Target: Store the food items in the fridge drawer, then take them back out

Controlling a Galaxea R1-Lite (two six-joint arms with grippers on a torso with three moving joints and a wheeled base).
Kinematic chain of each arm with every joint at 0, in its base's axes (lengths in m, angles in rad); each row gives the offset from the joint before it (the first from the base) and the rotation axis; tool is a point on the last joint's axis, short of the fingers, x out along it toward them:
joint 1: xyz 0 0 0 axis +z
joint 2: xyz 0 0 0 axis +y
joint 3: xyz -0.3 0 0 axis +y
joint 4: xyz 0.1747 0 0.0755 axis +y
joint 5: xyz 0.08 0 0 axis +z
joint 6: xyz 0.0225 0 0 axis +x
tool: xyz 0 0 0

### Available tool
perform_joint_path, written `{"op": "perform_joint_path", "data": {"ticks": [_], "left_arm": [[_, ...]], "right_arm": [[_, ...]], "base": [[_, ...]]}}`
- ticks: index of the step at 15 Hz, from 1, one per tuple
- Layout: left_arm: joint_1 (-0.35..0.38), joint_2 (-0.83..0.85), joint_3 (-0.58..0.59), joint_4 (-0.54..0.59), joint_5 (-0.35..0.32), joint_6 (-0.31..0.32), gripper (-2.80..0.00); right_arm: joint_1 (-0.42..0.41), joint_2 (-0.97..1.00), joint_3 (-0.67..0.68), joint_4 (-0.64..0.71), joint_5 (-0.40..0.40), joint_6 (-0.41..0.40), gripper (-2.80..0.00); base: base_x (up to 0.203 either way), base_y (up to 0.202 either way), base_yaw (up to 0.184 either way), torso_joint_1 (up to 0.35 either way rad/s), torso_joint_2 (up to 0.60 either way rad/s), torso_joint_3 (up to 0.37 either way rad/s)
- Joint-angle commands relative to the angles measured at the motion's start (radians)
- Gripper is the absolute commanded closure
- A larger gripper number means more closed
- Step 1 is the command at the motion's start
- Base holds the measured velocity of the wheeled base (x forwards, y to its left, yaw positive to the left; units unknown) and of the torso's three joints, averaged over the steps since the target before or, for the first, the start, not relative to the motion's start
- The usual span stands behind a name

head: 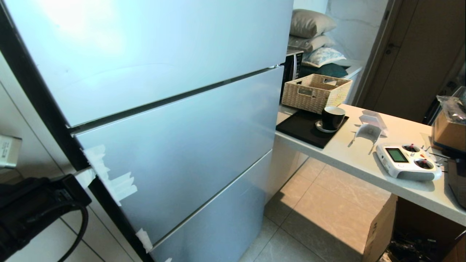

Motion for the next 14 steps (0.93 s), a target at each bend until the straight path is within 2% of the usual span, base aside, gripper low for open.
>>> {"op": "perform_joint_path", "data": {"ticks": [1,6,8,10,12,13,14], "left_arm": [[-0.023,-0.041,0.015,-0.002,-0.003,0.000,0.00],[-0.151,-0.191,0.112,0.007,-0.022,0.010,0.00],[-0.191,-0.277,0.164,0.012,-0.079,0.015,0.00],[-0.201,-0.376,0.198,0.047,-0.175,0.015,0.00],[-0.199,-0.477,0.204,0.177,-0.214,0.015,0.00],[-0.190,-0.498,0.179,0.275,-0.189,0.015,0.00],[-0.184,-0.502,0.143,0.327,-0.116,0.017,0.00]], "right_arm": [[0.000,0.000,0.000,0.000,0.001,-0.001,0.00],[0.000,0.000,0.000,0.000,0.001,-0.001,0.00],[0.000,0.000,0.000,0.000,0.001,-0.001,0.00],[0.000,0.000,0.001,0.000,0.001,-0.001,0.00],[0.000,0.000,0.000,0.000,0.001,-0.001,0.00],[0.000,0.000,0.000,0.000,0.001,-0.001,0.00],[0.000,0.000,0.000,0.000,0.001,-0.001,0.00]], "base": [[0.000,0.000,0.000,0.000,0.00,0.000],[0.000,0.000,0.000,0.000,0.00,0.000],[0.000,0.000,0.000,0.000,0.00,0.000],[0.000,0.000,0.000,0.000,0.00,0.000],[0.000,0.000,0.000,0.000,0.00,0.000],[0.000,0.000,0.000,0.000,0.00,0.000],[0.000,0.000,0.000,0.000,0.00,0.000]]}}
